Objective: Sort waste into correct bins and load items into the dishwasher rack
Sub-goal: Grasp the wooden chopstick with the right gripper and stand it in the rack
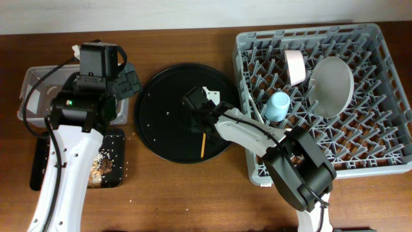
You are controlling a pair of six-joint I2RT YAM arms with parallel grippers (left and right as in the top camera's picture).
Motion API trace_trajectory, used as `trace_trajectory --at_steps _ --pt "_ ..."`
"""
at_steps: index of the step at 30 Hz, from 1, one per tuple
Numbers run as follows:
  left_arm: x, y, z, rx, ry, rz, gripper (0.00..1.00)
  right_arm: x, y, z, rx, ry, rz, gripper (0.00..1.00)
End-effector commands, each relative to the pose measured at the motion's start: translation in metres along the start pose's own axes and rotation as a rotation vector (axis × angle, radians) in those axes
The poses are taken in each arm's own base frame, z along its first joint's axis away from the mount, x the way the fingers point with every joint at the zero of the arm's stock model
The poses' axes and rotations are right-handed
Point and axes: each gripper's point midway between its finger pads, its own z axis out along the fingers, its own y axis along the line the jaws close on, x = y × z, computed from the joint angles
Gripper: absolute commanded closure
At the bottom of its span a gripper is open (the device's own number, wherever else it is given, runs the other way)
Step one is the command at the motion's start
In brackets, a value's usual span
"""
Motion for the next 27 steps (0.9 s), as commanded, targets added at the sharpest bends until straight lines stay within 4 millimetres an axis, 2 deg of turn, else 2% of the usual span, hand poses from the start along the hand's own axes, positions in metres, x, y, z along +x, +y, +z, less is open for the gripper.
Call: trace_trajectory --at_steps 1,7,8,10,13,17,18,22,24,26,27 --pt "-0.005 0.003 -0.007 -0.003 -0.024 -0.019 0.01 -0.008 -0.003 -0.001 0.015 -0.043 0.019 0.71" --pt "-0.005 0.003 -0.007 -0.003 -0.024 -0.019 0.01 0.007 -0.009 0.028 0.049 -0.002 0.007 0.72" --pt "-0.005 0.003 -0.007 -0.003 -0.024 -0.019 0.01 0.007 -0.009 0.028 0.050 -0.002 0.007 0.72" --pt "-0.005 0.003 -0.007 -0.003 -0.024 -0.019 0.01 0.009 -0.011 0.027 0.056 0.006 0.004 0.80" --pt "-0.005 0.003 -0.007 -0.003 -0.024 -0.019 0.01 0.012 -0.013 0.027 0.066 0.017 0.001 0.85" --pt "-0.005 0.003 -0.007 -0.003 -0.024 -0.019 0.01 0.013 -0.014 0.027 0.068 0.021 0.000 0.88" --pt "-0.005 0.003 -0.007 -0.003 -0.024 -0.019 0.01 0.013 -0.014 0.027 0.068 0.021 0.000 0.95" --pt "-0.005 0.003 -0.007 -0.003 -0.024 -0.019 0.01 0.010 -0.011 0.025 0.061 0.014 -0.007 0.96" --pt "-0.005 0.003 -0.007 -0.003 -0.024 -0.019 0.01 -0.011 0.003 -0.002 0.005 -0.030 -0.025 0.96" --pt "-0.005 0.003 -0.007 -0.003 -0.024 -0.019 0.01 -0.042 0.015 -0.057 -0.069 -0.126 -0.067 0.96" --pt "-0.005 0.003 -0.007 -0.003 -0.024 -0.019 0.01 -0.049 0.016 -0.076 -0.089 -0.156 -0.081 0.96"
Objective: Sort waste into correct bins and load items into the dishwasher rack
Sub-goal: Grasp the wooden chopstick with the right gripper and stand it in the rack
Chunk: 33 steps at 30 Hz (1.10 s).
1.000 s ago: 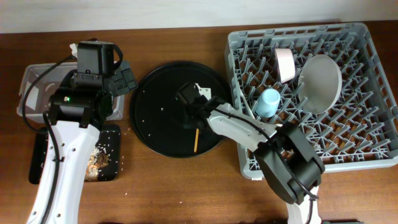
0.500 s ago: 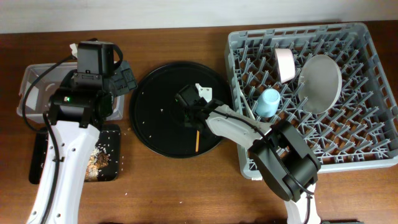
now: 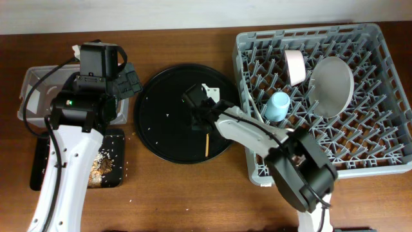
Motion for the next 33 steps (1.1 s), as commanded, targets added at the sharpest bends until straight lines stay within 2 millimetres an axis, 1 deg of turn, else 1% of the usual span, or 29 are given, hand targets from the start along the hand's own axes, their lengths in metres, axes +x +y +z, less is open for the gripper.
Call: trace_trajectory --at_steps 1,2,3,4,6,7,9,10,12,13,14,16,18,19,20,21,22,23,24,26,27,28,29,30,31,33 --pt "-0.006 0.004 -0.007 -0.004 -0.025 -0.019 0.01 -0.045 0.012 -0.080 -0.108 -0.147 -0.029 0.96" --pt "-0.006 0.004 -0.007 -0.004 -0.025 -0.019 0.01 -0.047 0.012 -0.091 -0.118 -0.161 -0.025 0.96" --pt "-0.006 0.004 -0.007 -0.004 -0.025 -0.019 0.01 -0.048 0.011 -0.093 -0.117 -0.165 -0.024 0.92" --pt "-0.006 0.004 -0.007 -0.004 -0.025 -0.019 0.01 -0.047 0.008 -0.087 -0.096 -0.163 -0.026 0.68" --pt "-0.006 0.004 -0.007 -0.004 -0.025 -0.019 0.01 -0.044 -0.002 -0.064 -0.015 -0.157 -0.031 0.36" --pt "-0.006 0.004 -0.007 -0.004 -0.025 -0.019 0.01 -0.039 -0.003 -0.052 0.000 -0.138 -0.037 0.34" --pt "-0.006 0.004 -0.007 -0.004 -0.025 -0.019 0.01 -0.031 -0.004 -0.033 0.020 -0.111 -0.046 0.34" --pt "-0.006 0.004 -0.007 -0.004 -0.025 -0.019 0.01 -0.027 -0.007 -0.021 0.037 -0.092 -0.047 0.35" --pt "-0.006 0.004 -0.007 -0.004 -0.025 -0.019 0.01 -0.018 -0.015 -0.002 0.064 -0.054 -0.047 0.35" --pt "-0.006 0.004 -0.007 -0.004 -0.025 -0.019 0.01 -0.013 -0.016 0.005 0.071 -0.036 -0.052 0.35" --pt "-0.006 0.004 -0.007 -0.004 -0.025 -0.019 0.01 -0.003 -0.014 0.015 0.062 0.002 -0.058 0.35" --pt "-0.006 0.004 -0.007 -0.004 -0.025 -0.019 0.01 0.006 -0.017 0.028 0.078 0.030 -0.047 0.35" --pt "-0.006 0.004 -0.007 -0.004 -0.025 -0.019 0.01 0.016 -0.013 0.038 0.054 0.068 -0.045 0.36" --pt "-0.006 0.004 -0.007 -0.004 -0.025 -0.019 0.01 0.020 -0.010 0.040 0.037 0.086 -0.045 0.42" --pt "-0.006 0.004 -0.007 -0.004 -0.025 -0.019 0.01 0.021 -0.010 0.041 0.037 0.090 -0.046 0.53" --pt "-0.006 0.004 -0.007 -0.004 -0.025 -0.019 0.01 0.022 -0.011 0.041 0.039 0.092 -0.047 0.67" --pt "-0.006 0.004 -0.007 -0.004 -0.025 -0.019 0.01 0.023 -0.012 0.040 0.043 0.098 -0.049 0.86" --pt "-0.006 0.004 -0.007 -0.004 -0.025 -0.019 0.01 0.024 -0.012 0.041 0.042 0.099 -0.048 0.93" --pt "-0.006 0.004 -0.007 -0.004 -0.025 -0.019 0.01 0.024 -0.012 0.040 0.040 0.101 -0.048 0.96" --pt "-0.006 0.004 -0.007 -0.004 -0.025 -0.019 0.01 0.023 -0.011 0.040 0.039 0.098 -0.048 0.96" --pt "-0.006 0.004 -0.007 -0.004 -0.025 -0.019 0.01 0.019 -0.008 0.039 0.028 0.085 -0.044 0.96" --pt "-0.006 0.004 -0.007 -0.004 -0.025 -0.019 0.01 0.010 -0.004 0.033 0.015 0.064 -0.039 0.96" --pt "-0.006 0.004 -0.007 -0.004 -0.025 -0.019 0.01 -0.007 0.005 0.019 -0.019 0.024 -0.033 0.96" --pt "-0.006 0.004 -0.007 -0.004 -0.025 -0.019 0.01 -0.023 0.013 0.000 -0.051 -0.015 -0.038 0.96" --pt "-0.006 0.004 -0.007 -0.004 -0.025 -0.019 0.01 -0.032 0.016 -0.014 -0.065 -0.035 -0.033 0.96" --pt "-0.006 0.004 -0.007 -0.004 -0.025 -0.019 0.01 -0.050 0.015 -0.056 -0.093 -0.080 -0.028 0.96"
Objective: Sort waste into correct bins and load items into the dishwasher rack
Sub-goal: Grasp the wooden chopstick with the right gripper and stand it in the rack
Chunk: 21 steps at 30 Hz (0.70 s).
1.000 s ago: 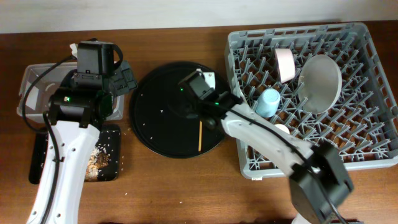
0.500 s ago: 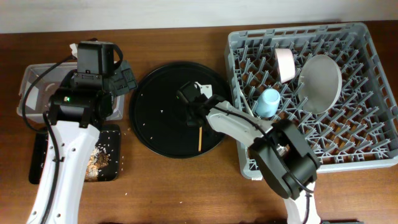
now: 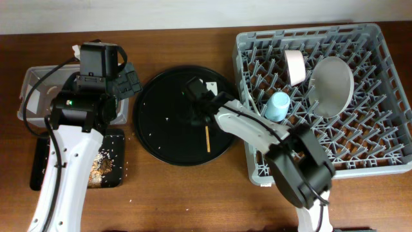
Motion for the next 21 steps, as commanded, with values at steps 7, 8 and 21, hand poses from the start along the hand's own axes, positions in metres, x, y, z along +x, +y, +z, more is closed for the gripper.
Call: trace_trajectory --at_steps 7,8,21 --pt "-0.006 0.004 -0.007 -0.003 -0.024 -0.019 0.01 -0.094 -0.132 -0.152 0.038 -0.217 0.032 0.96" --pt "-0.006 0.004 -0.007 -0.003 -0.024 -0.019 0.01 -0.094 -0.149 -0.145 0.065 -0.196 0.062 0.96" --pt "-0.006 0.004 -0.007 -0.003 -0.024 -0.019 0.01 -0.061 -0.156 -0.046 0.047 0.042 -0.007 0.96"
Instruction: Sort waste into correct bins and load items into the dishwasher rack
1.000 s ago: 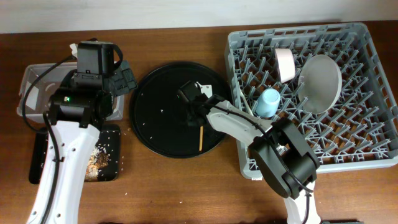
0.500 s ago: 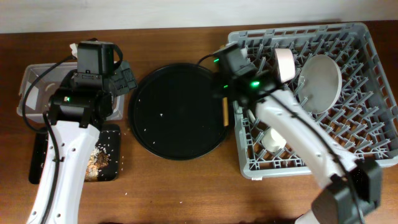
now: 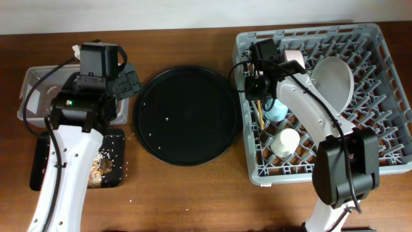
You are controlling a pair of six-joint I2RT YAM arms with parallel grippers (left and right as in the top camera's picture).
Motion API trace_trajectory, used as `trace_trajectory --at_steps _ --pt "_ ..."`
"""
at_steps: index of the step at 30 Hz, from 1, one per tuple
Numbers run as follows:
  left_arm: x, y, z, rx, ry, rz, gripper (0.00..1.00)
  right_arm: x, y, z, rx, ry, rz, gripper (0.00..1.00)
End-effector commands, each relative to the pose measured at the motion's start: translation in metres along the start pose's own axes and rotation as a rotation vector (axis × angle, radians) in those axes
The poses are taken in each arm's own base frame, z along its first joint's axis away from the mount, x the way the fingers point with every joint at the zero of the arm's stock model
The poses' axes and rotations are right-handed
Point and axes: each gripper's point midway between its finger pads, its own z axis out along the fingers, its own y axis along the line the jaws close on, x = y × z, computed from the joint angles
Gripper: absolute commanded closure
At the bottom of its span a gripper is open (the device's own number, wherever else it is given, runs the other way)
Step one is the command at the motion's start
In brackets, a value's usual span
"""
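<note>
My right gripper (image 3: 256, 92) hangs over the left side of the grey dishwasher rack (image 3: 380, 96), shut on a thin wooden stick (image 3: 261, 111) that points down into the rack beside a blue cup (image 3: 280, 111). The rack also holds a pink cup (image 3: 295, 63), a grey bowl (image 3: 333, 78) and a white cup (image 3: 285, 142). The round black tray (image 3: 183, 116) carries only crumbs. My left gripper (image 3: 129, 82) is open and empty, hovering between the tray and the bins.
A clear plastic bin (image 3: 31, 96) stands at the far left. In front of it lies a black bin (image 3: 109, 164) with food scraps, partly under my left arm. My right arm stretches across the rack's front half.
My right gripper was over the middle of the black tray with the stick lying there. Now it is over the rack's left side with the stick. The white scrap is gone from the tray.
My right gripper stayed low over the middle of the black tray through all three earlier moments, the stick lying beside it and shifting slightly. Now the tray holds only crumbs and the stick is at the rack. The left arm never moved.
</note>
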Motion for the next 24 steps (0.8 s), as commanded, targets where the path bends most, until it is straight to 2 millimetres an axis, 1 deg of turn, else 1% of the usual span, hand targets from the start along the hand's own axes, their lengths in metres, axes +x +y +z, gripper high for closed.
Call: trace_trajectory --at_steps 1,2,3,4,8,9,11,12,13,14,24 --pt "-0.006 0.004 -0.007 -0.003 -0.025 -0.019 0.01 0.000 0.004 0.001 -0.023 0.007 -0.003 0.96" --pt "-0.006 0.004 -0.007 -0.003 -0.025 -0.019 0.01 0.001 0.004 0.001 -0.022 0.010 -0.003 0.96" --pt "-0.006 0.004 -0.007 -0.003 -0.025 -0.019 0.01 0.001 0.003 0.001 -0.022 0.013 -0.002 0.85" --pt "-0.006 0.004 -0.007 -0.003 -0.025 -0.019 0.01 0.001 0.003 0.001 -0.021 0.013 -0.002 0.79" --pt "-0.006 0.004 -0.007 -0.003 -0.025 -0.019 0.01 0.000 0.004 0.000 -0.023 0.007 -0.003 0.78" --pt "-0.006 0.004 -0.007 -0.003 -0.025 -0.019 0.01 -0.008 0.003 -0.011 -0.028 -0.020 0.003 0.78" --pt "-0.006 0.004 -0.007 -0.003 -0.025 -0.019 0.01 -0.028 0.005 -0.047 -0.043 -0.085 0.007 0.77" --pt "-0.006 0.004 -0.007 -0.003 -0.025 -0.019 0.01 -0.040 0.005 -0.091 -0.055 -0.135 0.009 0.57" --pt "-0.006 0.004 -0.007 -0.003 -0.025 -0.019 0.01 -0.043 0.004 -0.109 -0.060 -0.155 0.011 0.20" --pt "-0.006 0.004 -0.007 -0.003 -0.025 -0.019 0.01 -0.044 0.004 -0.115 -0.063 -0.167 0.012 0.01" --pt "-0.006 0.004 -0.007 -0.003 -0.025 -0.019 0.01 -0.042 0.004 -0.113 -0.061 -0.158 0.011 0.01"
